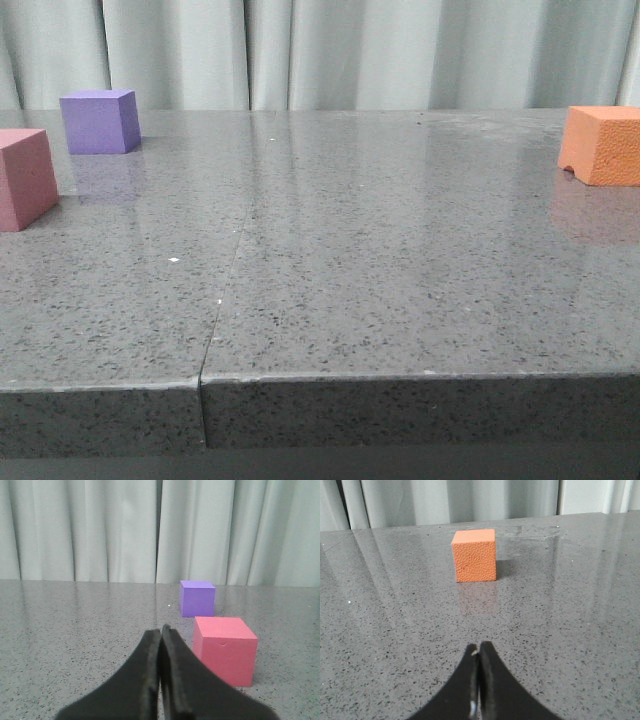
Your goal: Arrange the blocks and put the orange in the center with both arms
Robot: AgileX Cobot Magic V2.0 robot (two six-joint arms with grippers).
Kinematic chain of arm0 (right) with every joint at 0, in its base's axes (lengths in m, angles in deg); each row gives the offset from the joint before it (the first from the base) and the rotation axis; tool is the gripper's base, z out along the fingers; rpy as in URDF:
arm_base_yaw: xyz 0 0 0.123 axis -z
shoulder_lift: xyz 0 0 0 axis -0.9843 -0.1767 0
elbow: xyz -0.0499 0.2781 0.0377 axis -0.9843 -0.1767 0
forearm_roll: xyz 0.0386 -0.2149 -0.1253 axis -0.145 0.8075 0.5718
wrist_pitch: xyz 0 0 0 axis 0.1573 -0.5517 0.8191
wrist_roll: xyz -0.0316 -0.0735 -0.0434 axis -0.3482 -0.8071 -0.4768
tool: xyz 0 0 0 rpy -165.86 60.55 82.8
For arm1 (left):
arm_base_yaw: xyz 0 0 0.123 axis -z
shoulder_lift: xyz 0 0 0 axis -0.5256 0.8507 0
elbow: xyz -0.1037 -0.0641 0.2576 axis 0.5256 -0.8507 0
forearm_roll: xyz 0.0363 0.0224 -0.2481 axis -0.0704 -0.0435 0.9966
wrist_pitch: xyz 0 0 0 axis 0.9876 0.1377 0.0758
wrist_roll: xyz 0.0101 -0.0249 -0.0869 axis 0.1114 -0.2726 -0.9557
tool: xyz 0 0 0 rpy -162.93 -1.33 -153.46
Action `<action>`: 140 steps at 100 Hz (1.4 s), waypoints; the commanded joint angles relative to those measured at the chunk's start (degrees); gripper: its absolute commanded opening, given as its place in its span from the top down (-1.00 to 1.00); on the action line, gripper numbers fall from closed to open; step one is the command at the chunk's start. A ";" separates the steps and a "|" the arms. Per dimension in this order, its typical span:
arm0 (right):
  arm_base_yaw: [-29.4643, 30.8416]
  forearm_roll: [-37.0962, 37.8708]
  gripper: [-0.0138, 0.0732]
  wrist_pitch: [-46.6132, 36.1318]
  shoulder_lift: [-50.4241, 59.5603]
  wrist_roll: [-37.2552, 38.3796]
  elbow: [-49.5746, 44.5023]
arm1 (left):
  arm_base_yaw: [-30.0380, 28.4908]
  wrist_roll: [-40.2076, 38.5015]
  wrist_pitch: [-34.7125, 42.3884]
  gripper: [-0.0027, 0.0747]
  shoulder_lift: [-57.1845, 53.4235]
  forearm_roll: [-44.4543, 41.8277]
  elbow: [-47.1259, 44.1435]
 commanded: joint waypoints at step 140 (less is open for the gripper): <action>0.17 0.00 0.84 11.92 -7.47 -0.59 18.35 | 0.23 0.00 4.54 0.98 -1.46 0.44 0.08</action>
